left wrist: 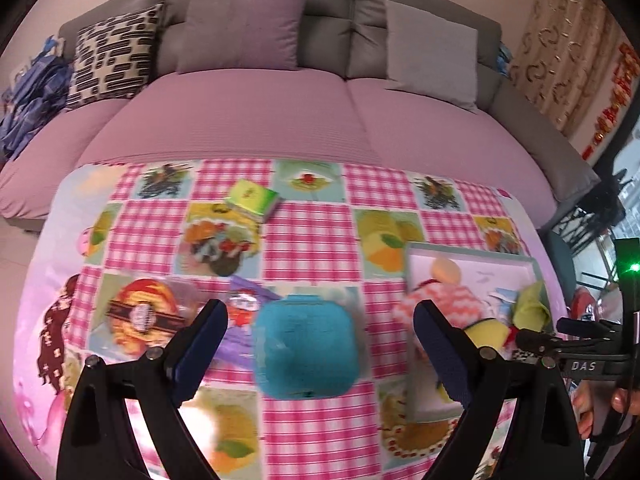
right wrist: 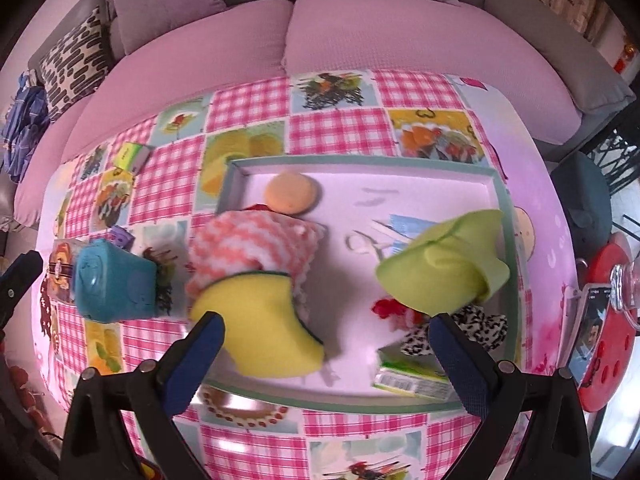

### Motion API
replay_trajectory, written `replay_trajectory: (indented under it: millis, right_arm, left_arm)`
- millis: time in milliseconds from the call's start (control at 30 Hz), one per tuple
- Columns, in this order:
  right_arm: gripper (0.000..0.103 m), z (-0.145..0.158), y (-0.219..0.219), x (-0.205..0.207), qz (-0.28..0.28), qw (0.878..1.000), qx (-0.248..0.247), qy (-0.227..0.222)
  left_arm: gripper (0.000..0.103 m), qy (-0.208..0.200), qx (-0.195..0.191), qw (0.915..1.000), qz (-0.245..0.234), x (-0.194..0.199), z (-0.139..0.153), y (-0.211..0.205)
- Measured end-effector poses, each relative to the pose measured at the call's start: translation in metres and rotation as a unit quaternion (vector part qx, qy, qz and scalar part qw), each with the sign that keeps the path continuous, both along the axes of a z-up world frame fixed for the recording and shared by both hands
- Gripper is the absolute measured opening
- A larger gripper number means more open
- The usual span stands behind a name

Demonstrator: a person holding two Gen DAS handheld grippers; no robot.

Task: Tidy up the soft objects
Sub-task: 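Withdraw both tools from the tray back over the table, then lower the left tool onto the purple wipes packet and close on it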

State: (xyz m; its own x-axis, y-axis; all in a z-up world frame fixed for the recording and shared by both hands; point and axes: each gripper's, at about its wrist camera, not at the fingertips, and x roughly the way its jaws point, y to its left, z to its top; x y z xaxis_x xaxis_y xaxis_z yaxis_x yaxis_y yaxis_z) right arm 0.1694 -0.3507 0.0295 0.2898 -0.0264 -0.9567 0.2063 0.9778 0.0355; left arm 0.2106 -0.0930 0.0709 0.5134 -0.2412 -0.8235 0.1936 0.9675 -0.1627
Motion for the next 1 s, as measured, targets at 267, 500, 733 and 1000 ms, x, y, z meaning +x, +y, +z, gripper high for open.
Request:
replay_trajectory:
  millis: [267, 500, 733, 1000]
  right_arm:
    - [0.103, 0.012, 0.034, 0.011, 0.026, 1.000, 0.007, -0.004]
    - [0.103, 0.022, 0.066, 0.022, 0.048, 0.999, 0.005, -0.006]
    - [0.103, 0.026, 0.105, 0.037, 0.077, 0.997, 0.011, -0.003]
    - [0.103, 0.022, 0.148, 0.068, 0.100, 0.995, 0.018, 0.004]
  left_arm:
    - [0.094, 0.007, 0.014, 0.9991, 0.039, 0.002, 0.004, 0.049]
    - [0.094, 0.009, 0.033, 0.9962, 0.081, 0.003, 0.010, 0.100]
    - [0.094, 0.013, 0.042, 0.9918, 0.120, 0.008, 0.014, 0.149]
    - [0.094, 0.028, 0.045, 0.9859, 0.159, 0.023, 0.012, 0.200]
